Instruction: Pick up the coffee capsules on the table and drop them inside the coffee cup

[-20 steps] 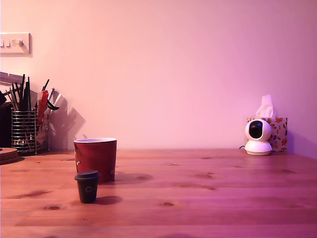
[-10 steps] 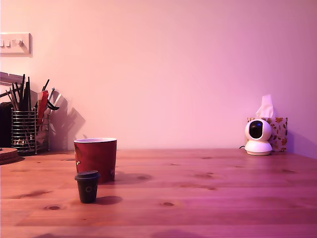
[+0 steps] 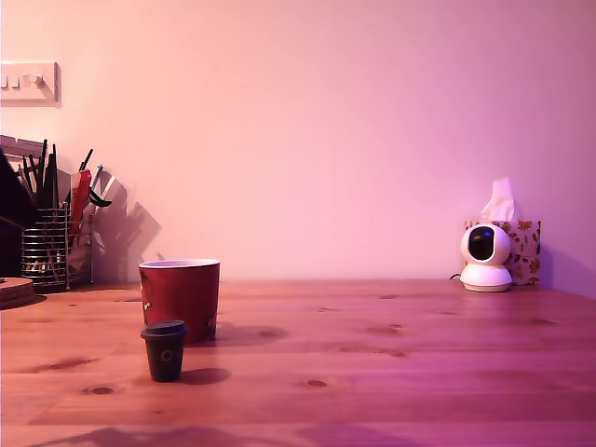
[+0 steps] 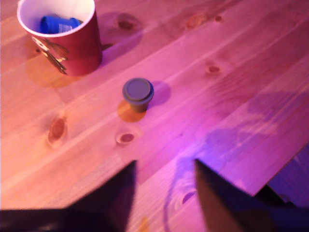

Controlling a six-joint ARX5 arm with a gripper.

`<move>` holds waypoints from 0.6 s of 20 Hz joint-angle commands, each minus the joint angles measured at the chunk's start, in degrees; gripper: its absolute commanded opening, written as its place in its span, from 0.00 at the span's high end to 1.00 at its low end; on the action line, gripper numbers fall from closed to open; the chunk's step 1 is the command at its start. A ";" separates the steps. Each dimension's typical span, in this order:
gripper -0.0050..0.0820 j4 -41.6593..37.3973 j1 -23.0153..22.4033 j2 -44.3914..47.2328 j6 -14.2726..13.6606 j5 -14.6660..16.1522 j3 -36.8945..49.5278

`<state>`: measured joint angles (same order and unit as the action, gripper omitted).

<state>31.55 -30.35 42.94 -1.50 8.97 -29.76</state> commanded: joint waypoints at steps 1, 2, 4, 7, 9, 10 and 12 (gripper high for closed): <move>0.10 -1.25 -0.20 0.59 -0.46 0.00 0.92; 0.10 -2.12 -0.20 0.61 -0.31 -0.04 0.92; 0.10 -3.69 -0.20 0.61 0.00 0.04 0.94; 0.10 -4.79 -0.20 0.79 -0.02 0.17 1.22; 0.10 -6.19 -0.20 0.94 -0.07 0.24 2.58; 0.10 -7.76 -0.20 0.92 -0.07 0.24 3.78; 0.10 -12.31 -0.20 0.87 -0.42 0.20 6.40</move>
<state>20.51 -30.35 43.33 -1.67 9.06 -25.67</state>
